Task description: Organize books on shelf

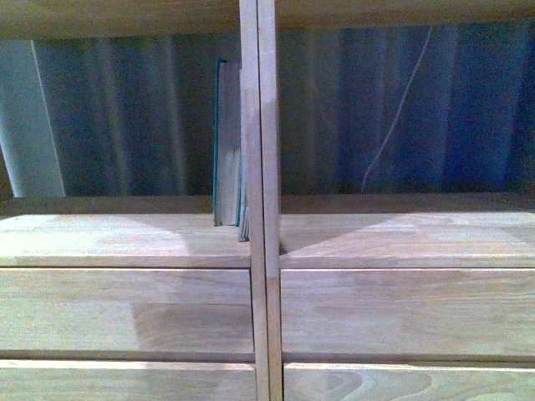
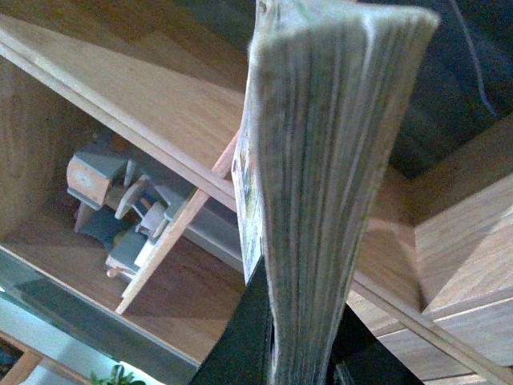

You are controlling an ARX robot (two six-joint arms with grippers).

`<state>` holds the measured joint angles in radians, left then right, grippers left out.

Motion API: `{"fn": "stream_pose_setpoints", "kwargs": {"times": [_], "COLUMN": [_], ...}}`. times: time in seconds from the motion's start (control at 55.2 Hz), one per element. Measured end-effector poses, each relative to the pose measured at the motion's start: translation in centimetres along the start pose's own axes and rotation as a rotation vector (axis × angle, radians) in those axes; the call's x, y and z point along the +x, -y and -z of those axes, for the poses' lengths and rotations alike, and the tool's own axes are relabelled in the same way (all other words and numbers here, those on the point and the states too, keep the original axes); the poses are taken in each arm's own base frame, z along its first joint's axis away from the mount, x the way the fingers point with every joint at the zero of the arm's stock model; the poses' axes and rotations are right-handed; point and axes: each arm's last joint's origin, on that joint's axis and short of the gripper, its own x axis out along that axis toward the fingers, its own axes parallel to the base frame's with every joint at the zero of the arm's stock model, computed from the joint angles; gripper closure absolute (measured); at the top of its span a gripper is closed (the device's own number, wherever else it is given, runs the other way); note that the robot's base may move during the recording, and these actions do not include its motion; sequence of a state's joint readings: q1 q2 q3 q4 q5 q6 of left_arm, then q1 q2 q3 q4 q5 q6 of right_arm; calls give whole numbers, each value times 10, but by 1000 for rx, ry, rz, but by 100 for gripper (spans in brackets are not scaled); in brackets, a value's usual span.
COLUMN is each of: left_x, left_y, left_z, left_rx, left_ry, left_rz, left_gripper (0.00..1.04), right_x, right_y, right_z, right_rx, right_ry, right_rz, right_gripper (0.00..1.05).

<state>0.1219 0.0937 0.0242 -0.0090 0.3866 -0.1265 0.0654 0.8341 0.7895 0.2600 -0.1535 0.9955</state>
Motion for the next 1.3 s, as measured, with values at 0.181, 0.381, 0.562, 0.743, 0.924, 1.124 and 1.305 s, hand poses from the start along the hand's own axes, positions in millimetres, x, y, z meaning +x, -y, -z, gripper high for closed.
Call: {"fn": "stream_pose_setpoints", "kwargs": {"times": [0.181,0.381,0.562,0.743,0.924,1.124,1.305], "left_x": [4,10,17,33,52,78,96], "left_y": [2,1,1,3,10,13,19], "left_z": [-16,-49,-89,-151,-201,-228,-240], "left_rx": [-72,-103,-120,-152,-237,-357,-461], "left_ry": [6,60,110,169,123,58,54], "left_rz": [128,190,281,436,644,834,948], "left_gripper": [7,7,7,7,7,7,7], "right_x": [-1,-2,-3,3,12,21,25], "right_y": [2,5,8,9,-4,-22,-37], "right_z": [-3,-7,-11,-10,-12,-14,-16], "right_rx": [-6,-12,-17,-28,-42,-54,-57], "right_ry": [14,21,38,27,20,18,19], "right_rz": [9,23,41,48,18,-30,-80], "right_gripper": [97,97,97,97,97,97,97]}}
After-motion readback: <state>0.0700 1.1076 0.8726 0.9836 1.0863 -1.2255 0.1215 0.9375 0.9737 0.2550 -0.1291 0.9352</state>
